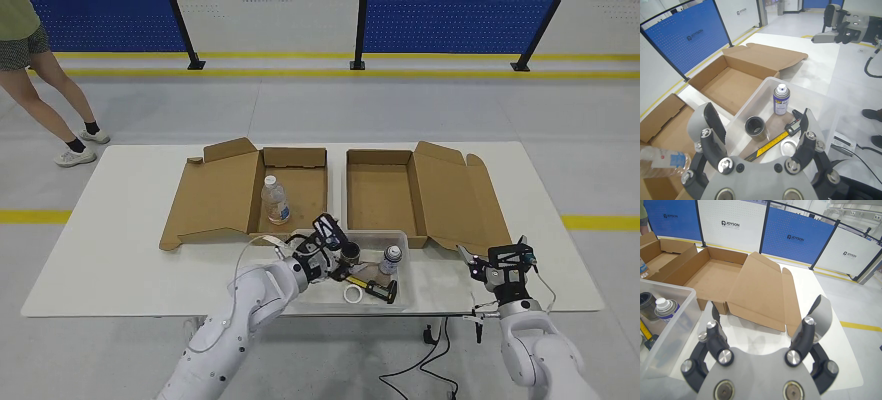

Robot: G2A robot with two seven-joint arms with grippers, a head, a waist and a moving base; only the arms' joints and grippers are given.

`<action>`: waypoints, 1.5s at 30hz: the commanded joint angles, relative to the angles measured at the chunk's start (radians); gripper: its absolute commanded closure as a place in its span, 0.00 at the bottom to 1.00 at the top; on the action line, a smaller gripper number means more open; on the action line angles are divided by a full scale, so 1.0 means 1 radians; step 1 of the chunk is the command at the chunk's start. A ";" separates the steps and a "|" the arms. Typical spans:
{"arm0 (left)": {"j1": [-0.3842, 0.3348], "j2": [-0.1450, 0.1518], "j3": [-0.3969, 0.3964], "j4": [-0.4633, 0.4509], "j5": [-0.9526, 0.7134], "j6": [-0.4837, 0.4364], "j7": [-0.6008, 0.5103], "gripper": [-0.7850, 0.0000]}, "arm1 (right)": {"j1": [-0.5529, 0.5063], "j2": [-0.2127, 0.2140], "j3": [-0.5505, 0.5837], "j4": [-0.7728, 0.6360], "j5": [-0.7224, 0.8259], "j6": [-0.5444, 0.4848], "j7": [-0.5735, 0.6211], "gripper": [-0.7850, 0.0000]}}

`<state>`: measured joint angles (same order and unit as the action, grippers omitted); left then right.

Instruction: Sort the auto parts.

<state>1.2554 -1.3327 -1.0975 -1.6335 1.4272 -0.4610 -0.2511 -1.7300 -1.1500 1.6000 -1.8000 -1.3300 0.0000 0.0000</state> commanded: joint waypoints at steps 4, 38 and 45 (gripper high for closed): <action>0.049 0.016 -0.077 -0.057 0.016 0.035 0.020 0.00 | 0.000 0.000 0.000 0.000 0.000 0.000 0.000 0.00; 0.191 0.072 -0.446 -0.132 -0.012 0.099 0.053 0.00 | 0.173 -0.006 -0.226 -0.152 0.106 -0.299 0.504 0.00; 0.191 0.072 -0.446 -0.132 -0.012 0.099 0.053 0.00 | 0.206 -0.012 -0.263 -0.132 0.147 -0.259 0.559 0.00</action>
<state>1.4463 -1.2612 -1.5437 -1.7659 1.4154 -0.3616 -0.1978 -1.5237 -1.1625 1.3367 -1.9321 -1.1827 -0.2580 0.5597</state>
